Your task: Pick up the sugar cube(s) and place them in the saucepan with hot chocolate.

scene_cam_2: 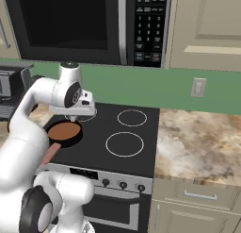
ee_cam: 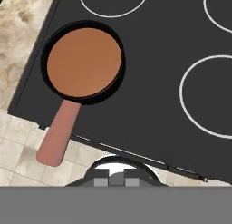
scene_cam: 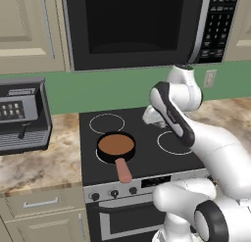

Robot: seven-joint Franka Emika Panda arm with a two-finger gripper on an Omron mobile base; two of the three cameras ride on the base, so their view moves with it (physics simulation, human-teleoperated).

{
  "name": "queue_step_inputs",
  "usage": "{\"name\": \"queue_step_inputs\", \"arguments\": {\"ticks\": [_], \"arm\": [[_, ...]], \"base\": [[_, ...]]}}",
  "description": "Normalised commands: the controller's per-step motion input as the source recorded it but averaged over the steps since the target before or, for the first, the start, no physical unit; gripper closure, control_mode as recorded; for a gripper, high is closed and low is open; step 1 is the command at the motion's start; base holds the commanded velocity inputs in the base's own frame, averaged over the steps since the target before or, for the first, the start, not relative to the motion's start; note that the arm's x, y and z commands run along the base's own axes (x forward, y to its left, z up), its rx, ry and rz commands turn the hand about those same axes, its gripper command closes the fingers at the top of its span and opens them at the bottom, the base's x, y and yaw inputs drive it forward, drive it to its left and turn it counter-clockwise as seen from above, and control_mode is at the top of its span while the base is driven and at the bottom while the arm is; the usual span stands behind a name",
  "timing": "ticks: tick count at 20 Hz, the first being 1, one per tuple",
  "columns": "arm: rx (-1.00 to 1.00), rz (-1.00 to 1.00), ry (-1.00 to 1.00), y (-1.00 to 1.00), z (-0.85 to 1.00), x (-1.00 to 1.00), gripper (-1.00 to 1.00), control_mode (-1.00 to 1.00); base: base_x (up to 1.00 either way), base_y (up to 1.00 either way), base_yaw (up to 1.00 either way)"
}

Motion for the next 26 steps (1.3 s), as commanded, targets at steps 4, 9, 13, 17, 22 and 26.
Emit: {"name": "queue_step_inputs", "arguments": {"ticks": [4,9,13,17,22,26], "arm": [[-0.11,0.02,-0.01,0.87,-0.19,0.02,1.00,-1.00],[-0.18,0.00,0.00,0.86,-0.34,0.13,1.00,-1.00],[-0.20,0.00,0.01,0.59,-0.36,0.32,1.00,-1.00],[-0.18,0.00,0.05,0.23,-0.24,0.46,1.00,-1.00],[-0.03,0.02,0.05,0.02,-0.09,0.31,1.00,-1.00],[0.04,0.00,0.04,0.05,-0.24,0.15,1.00,-1.00]], "base": [[0.00,0.00,0.00],[0.00,0.00,0.00],[0.00,0.00,0.00],[0.00,0.00,0.00],[0.00,0.00,0.00],[0.00,0.00,0.00]]}}
